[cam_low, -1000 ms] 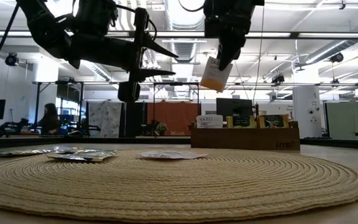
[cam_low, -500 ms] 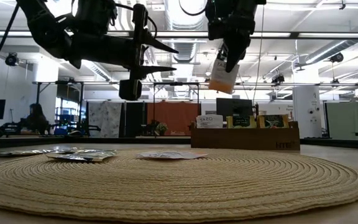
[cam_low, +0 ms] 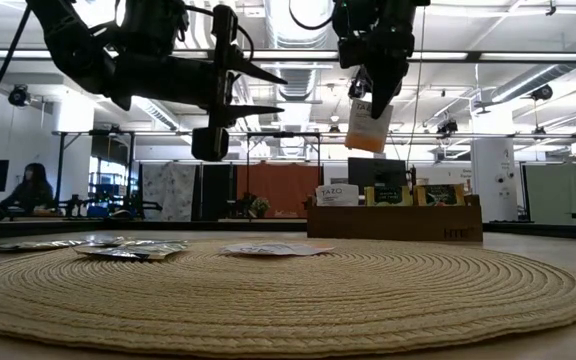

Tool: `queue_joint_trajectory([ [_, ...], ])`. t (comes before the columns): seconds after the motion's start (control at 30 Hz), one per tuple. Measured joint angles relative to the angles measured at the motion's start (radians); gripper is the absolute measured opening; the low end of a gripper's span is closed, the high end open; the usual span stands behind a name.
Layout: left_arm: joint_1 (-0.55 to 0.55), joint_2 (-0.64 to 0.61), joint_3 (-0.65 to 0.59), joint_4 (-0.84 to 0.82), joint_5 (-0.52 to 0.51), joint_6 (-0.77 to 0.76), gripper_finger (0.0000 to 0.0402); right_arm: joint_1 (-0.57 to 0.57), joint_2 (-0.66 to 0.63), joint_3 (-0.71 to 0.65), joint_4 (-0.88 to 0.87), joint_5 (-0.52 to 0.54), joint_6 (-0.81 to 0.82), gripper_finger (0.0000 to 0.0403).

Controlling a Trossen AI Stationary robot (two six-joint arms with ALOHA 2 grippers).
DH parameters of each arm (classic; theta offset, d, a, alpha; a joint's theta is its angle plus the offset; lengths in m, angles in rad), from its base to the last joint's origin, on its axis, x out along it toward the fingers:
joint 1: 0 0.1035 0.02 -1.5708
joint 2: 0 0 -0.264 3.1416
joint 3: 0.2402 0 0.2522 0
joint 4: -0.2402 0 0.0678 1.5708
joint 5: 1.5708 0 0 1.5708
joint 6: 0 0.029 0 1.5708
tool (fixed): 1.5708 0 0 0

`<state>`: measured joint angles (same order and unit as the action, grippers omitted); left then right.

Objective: Pick & Place Tea
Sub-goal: Put the orange tea bag into the left section of the wooden organizer

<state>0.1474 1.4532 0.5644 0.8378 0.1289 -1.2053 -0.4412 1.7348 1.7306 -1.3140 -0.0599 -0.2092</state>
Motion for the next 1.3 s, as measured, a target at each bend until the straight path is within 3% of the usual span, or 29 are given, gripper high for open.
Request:
queue_joint_trajectory([
  [0.6, 0.01, 0.0, 0.0, 0.0, 0.009, 0.049, 0.0149, -0.084, 0.013, 0.0, -0.011, 0.003, -0.036, 0.0008],
  [0.83, 0.01, 0.0, 0.0, 0.0, 0.009, 0.077, 0.0149, -0.074, 0.133, 0.005, 0.01, -0.034, -0.091, 0.0008],
  [1.3, 0.01, 0.0, 0.0, -0.002, 0.011, 0.077, 0.0149, -0.002, 0.284, 0.144, 0.002, -0.07, -0.068, 0.0008],
])
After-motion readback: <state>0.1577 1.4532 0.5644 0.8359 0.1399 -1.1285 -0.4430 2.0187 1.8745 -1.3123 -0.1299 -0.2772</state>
